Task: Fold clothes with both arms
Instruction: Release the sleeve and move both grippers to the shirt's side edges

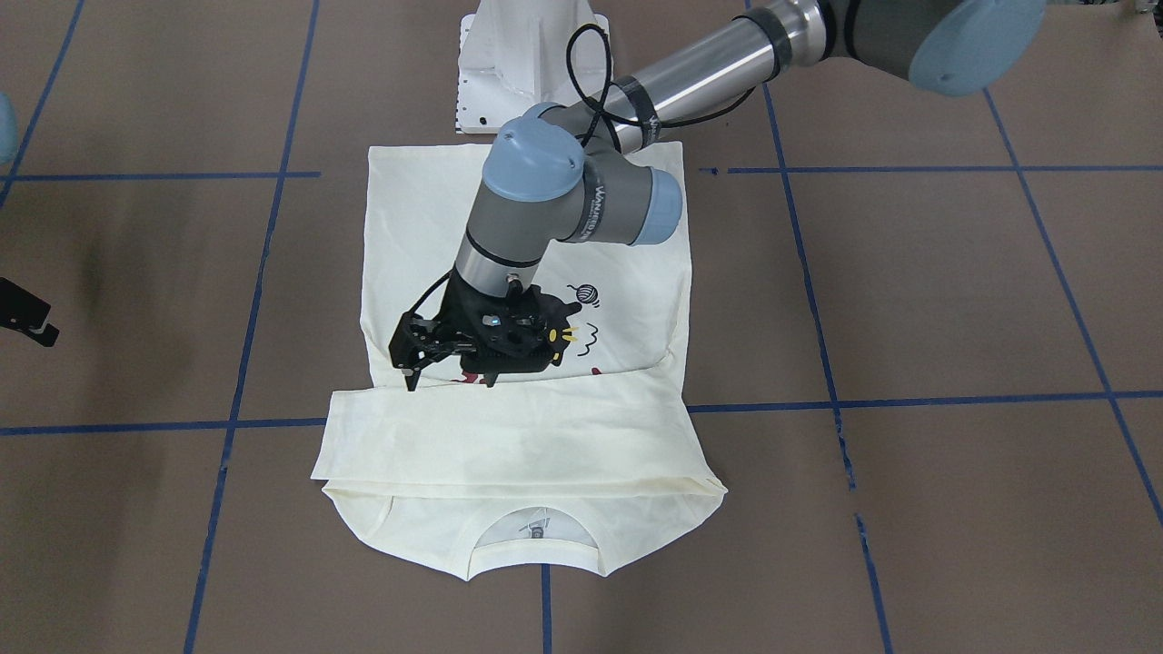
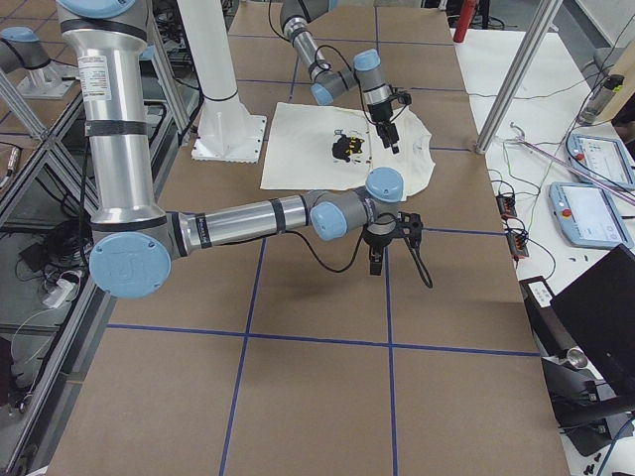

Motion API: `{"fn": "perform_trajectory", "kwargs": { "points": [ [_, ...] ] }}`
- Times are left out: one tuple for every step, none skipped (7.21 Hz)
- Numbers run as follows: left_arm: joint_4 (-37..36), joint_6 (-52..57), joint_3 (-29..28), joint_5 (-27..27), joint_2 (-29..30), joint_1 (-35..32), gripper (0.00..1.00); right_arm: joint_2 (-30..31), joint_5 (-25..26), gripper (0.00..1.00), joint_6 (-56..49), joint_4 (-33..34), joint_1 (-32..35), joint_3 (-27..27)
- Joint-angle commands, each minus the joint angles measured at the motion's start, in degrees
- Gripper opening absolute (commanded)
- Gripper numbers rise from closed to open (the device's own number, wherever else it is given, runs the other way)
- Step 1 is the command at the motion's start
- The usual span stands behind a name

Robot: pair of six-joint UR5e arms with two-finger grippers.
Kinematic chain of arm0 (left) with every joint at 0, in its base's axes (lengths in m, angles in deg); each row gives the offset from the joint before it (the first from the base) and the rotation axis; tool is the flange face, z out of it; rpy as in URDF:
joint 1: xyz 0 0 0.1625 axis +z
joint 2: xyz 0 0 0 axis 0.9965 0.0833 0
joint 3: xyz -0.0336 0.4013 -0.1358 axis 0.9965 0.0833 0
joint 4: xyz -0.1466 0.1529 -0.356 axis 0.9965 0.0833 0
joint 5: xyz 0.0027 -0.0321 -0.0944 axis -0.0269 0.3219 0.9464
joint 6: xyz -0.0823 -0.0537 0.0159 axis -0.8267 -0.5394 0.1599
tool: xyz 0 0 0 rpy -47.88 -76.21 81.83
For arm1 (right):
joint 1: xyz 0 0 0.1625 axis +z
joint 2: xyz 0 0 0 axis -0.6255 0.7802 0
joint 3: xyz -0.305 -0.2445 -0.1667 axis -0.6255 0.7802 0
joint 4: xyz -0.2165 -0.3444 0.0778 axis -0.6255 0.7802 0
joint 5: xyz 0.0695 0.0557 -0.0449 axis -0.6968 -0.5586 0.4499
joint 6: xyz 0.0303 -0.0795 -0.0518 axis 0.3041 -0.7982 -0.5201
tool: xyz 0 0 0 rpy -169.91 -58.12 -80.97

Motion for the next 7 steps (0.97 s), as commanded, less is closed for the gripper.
{"fn": "perform_trajectory", "kwargs": {
  "points": [
    [-13.8, 7.5, 20.5, 1.4, -12.3, -0.5, 1.0, 0.1, 0.8, 1.0, 10.0, -1.8, -5.0, -4.4],
    [-18.9, 11.3, 28.0, 1.4, -17.2, -0.6, 1.0, 0.3, 2.8, 1.0, 13.3, -1.8, -8.3, -7.2],
    [-22.7, 15.0, 34.0, 1.4, -21.7, -0.9, 1.0, 0.5, 5.6, 1.0, 18.9, -1.8, -12.5, -9.6],
    [-26.6, 17.9, 39.9, 1.4, -26.1, -1.0, 1.0, 0.5, 8.8, 1.0, 24.1, -1.7, -17.2, -12.6],
    [-28.1, 20.8, 44.6, 1.4, -30.0, -1.3, 1.0, 0.5, 11.9, 1.0, 30.3, -1.7, -21.8, -15.5],
    [-28.0, 23.1, 49.3, 1.4, -35.7, -1.4, 1.0, 0.3, 15.5, 1.0, 36.2, -1.5, -27.6, -18.3],
    [-28.1, 25.5, 51.9, 1.4, -38.9, -1.6, 1.0, 0.4, 20.0, 1.0, 40.7, -1.3, -33.3, -19.9]
  ]
}}
